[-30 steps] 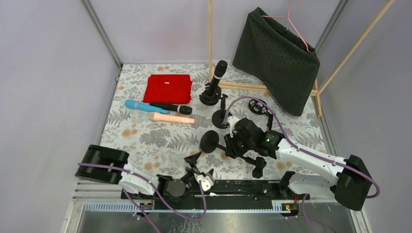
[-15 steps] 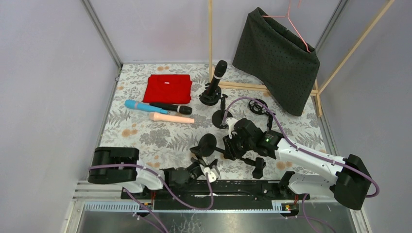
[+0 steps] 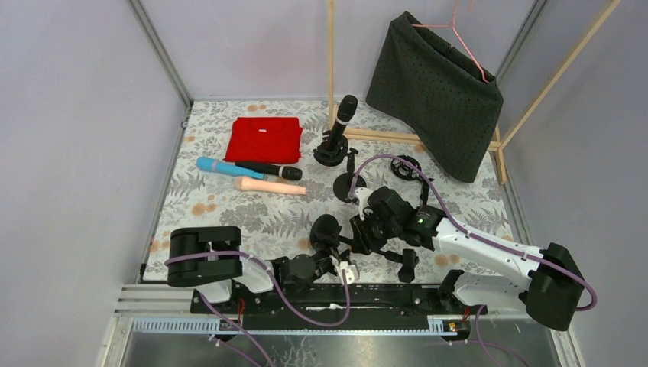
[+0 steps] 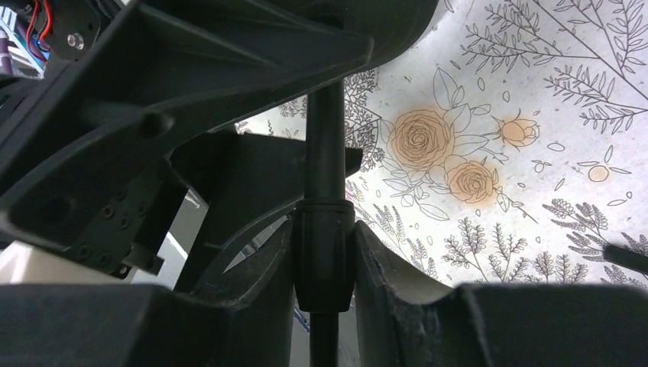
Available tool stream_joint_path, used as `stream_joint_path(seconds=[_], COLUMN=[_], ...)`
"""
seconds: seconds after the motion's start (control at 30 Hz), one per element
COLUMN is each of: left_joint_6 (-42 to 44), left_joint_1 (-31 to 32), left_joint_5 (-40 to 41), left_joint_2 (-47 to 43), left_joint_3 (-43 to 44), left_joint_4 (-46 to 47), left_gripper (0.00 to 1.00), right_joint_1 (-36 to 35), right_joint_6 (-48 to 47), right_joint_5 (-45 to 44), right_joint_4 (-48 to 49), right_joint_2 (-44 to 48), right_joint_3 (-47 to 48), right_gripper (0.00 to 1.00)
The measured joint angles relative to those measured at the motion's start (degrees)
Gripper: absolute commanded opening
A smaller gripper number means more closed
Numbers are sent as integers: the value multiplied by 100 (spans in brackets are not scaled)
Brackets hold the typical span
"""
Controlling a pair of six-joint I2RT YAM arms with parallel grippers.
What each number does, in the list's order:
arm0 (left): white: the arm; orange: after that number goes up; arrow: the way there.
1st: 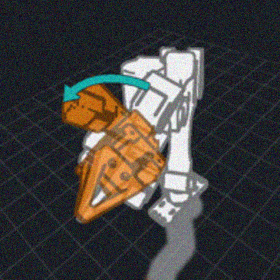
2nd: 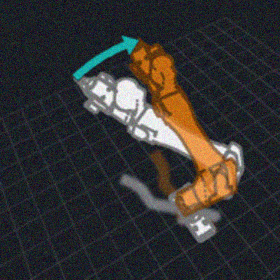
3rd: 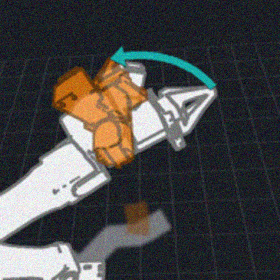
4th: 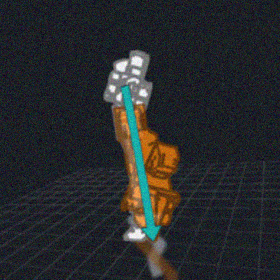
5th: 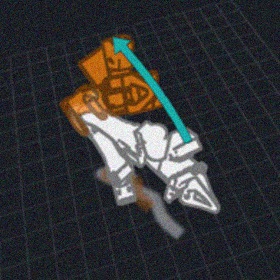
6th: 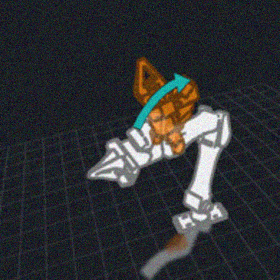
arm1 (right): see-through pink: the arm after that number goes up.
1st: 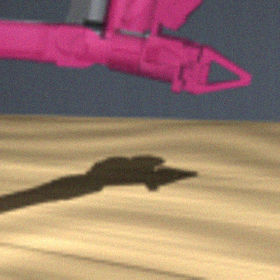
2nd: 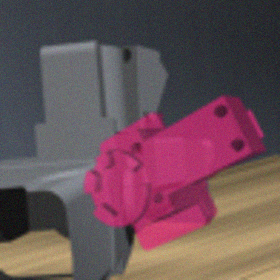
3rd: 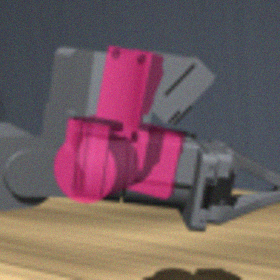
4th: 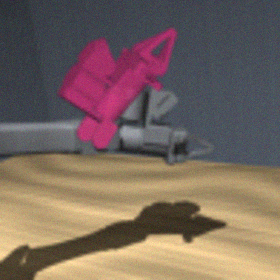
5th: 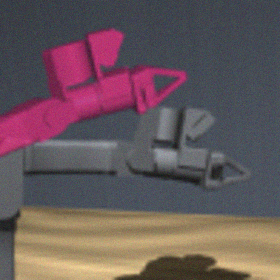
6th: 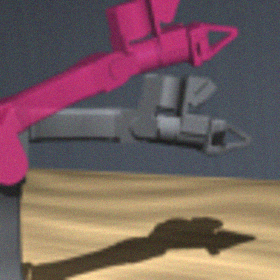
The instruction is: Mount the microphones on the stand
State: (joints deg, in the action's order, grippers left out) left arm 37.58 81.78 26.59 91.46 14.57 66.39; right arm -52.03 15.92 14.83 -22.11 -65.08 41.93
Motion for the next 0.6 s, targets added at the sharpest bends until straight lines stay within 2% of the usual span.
stream_joint_path(seconds=[0.13, 0.37, 0.43, 0.53, 0.6], left_joint_6=[0, -15, -7, 26, 107], left_joint_1=[-232, -389, -407, -463, -466], left_joint_5=[-251, -501, -520, -476, -444], left_joint_2=[107, 332, 413, 487, 562], left_joint_3=[0, 42, 70, 129, 131], left_joint_4=[33, 144, 175, 289, 422], left_gripper=[56, 42, 30, 23, 12], right_joint_1=[0, -2, -2, 0, 26], right_joint_6=[0, 24, 39, 59, 57], right_joint_5=[83, 179, 212, 223, 188], right_joint_4=[-52, -138, -140, -155, -122], right_joint_2=[11, 70, 74, 81, 118], right_joint_3=[0, 0, 0, 0, 39], right_gripper=[0, 0, 0, 0, 0])
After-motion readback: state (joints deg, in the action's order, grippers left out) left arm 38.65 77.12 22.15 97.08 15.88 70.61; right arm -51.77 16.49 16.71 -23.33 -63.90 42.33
